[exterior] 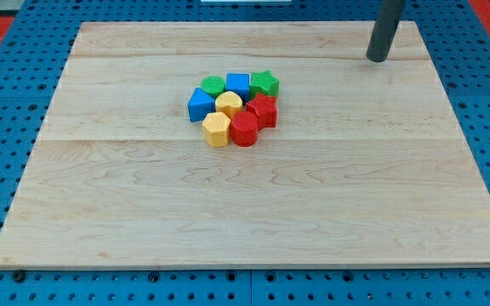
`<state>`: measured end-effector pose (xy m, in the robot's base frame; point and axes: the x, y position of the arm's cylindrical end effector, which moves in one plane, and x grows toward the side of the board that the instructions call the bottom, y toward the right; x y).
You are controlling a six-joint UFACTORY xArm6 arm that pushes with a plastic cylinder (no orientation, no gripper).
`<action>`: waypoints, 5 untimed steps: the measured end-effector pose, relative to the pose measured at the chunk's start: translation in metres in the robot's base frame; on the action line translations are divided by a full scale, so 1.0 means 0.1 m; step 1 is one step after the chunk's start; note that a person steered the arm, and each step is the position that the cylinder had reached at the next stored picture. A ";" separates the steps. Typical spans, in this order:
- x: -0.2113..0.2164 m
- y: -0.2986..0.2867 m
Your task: Slide the group of blocks left a bit
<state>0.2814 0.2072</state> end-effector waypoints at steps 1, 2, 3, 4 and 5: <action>-0.01 0.05; 0.01 0.05; 0.07 -0.09; 0.07 -0.27; 0.07 -0.62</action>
<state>0.2880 0.1450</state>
